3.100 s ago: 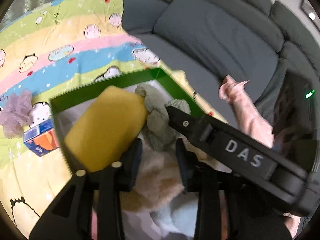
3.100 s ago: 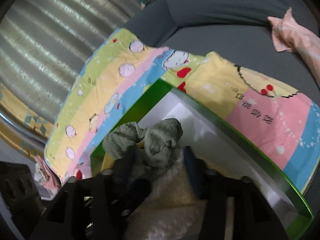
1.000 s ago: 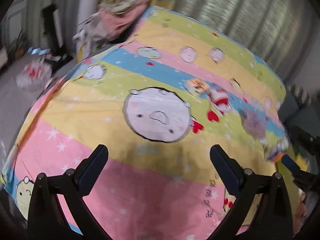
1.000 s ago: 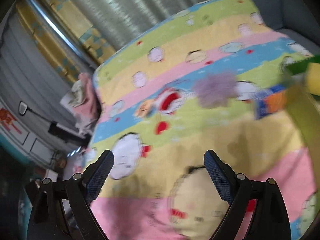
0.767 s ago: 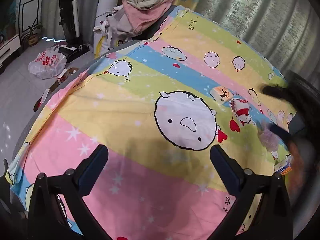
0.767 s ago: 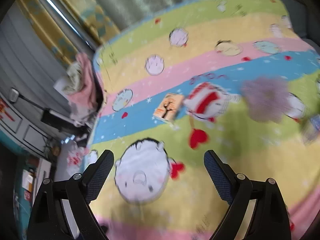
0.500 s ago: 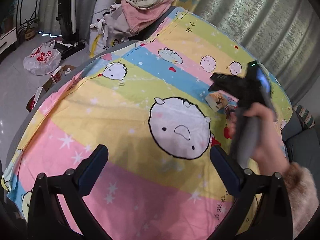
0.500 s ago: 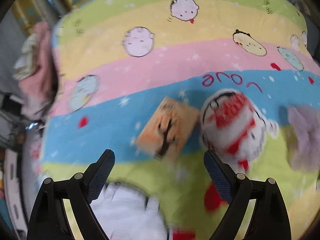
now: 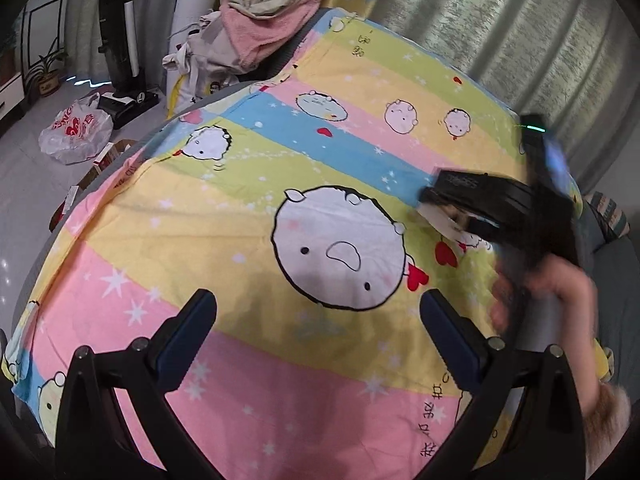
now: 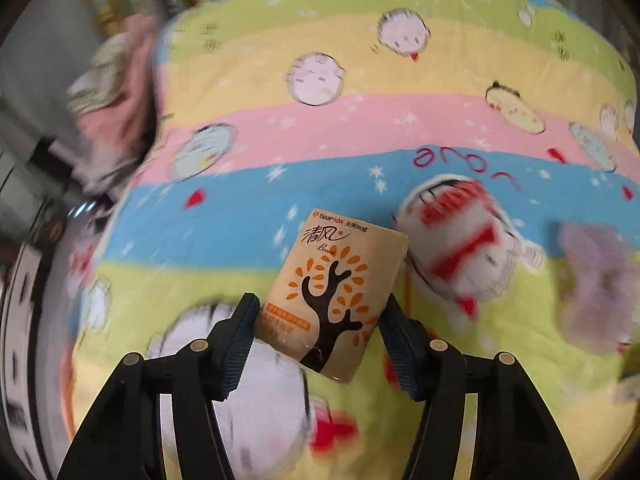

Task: Organize soft objects
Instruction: 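Lower the tan tissue pack onto the quilt and regrasp it with the right gripper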

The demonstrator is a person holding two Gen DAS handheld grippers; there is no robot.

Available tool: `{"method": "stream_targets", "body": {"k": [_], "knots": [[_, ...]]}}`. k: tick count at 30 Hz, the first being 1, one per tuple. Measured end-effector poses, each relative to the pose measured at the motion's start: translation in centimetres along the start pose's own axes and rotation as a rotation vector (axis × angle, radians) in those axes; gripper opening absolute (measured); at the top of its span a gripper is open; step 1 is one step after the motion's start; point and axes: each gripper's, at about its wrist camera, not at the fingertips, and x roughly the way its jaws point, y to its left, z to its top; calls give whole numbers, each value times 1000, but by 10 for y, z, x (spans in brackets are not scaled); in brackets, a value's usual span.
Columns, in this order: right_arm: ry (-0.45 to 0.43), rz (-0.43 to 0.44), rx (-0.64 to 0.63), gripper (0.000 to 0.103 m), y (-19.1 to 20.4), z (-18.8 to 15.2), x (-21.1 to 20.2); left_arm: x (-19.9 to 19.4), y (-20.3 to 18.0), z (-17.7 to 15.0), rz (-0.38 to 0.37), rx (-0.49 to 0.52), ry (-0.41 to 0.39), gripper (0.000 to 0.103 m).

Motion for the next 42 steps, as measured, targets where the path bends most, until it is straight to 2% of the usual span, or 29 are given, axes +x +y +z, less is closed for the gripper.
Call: {"method": "stream_targets", "body": {"k": [4, 7, 11, 14, 15, 17, 20, 22, 25, 27, 29, 31, 32, 33, 35, 39, 42], "knots": [[10, 97, -58, 63, -19, -52, -60, -2, -6, -5, 5, 9, 1, 101], [45, 135, -58, 63, -37, -95, -86, -4, -10, -11, 10, 20, 0, 102], [82, 71, -54, 63, -59, -145, -109, -5, -21, -19, 1, 55, 9, 101], [109, 35, -93, 64, -67, -168, -114, -4, -30, -28, -7, 98, 26, 102], [118, 37, -116, 68, -69, -175, -114, -4, -32, -31, -8, 108, 32, 102], [119, 33, -111, 76, -77, -181, -113, -4, -34, -35, -21, 113, 41, 101], [98, 34, -31, 78, -96, -180, -121, -2, -37, -42, -73, 114, 74, 101], [60, 65, 19, 78, -108, -177, -132, 1, -43, -45, -131, 119, 104, 100], [-23, 153, 131, 77, -130, -173, -151, 4, -57, -55, -260, 131, 164, 98], [-37, 183, 174, 59, -138, -173, -153, 7, -69, -62, -324, 154, 200, 92], [-18, 207, 196, 50, -142, -172, -148, 9, -84, -69, -361, 183, 230, 90], [13, 238, 222, 50, -145, -174, -138, 13, -99, -79, -390, 219, 259, 80], [25, 246, 223, 50, -145, -174, -134, 16, -107, -84, -402, 237, 280, 68], [37, 255, 224, 45, -145, -175, -130, 19, -113, -88, -421, 240, 304, 61], [53, 252, 242, 45, -147, -177, -124, 26, -121, -95, -432, 249, 351, 60], [80, 283, 269, 45, -151, -180, -117, 35, -137, -108, -420, 296, 382, 45], [117, 300, 272, 45, -149, -182, -105, 35, -145, -113, -403, 341, 360, 41]]}}
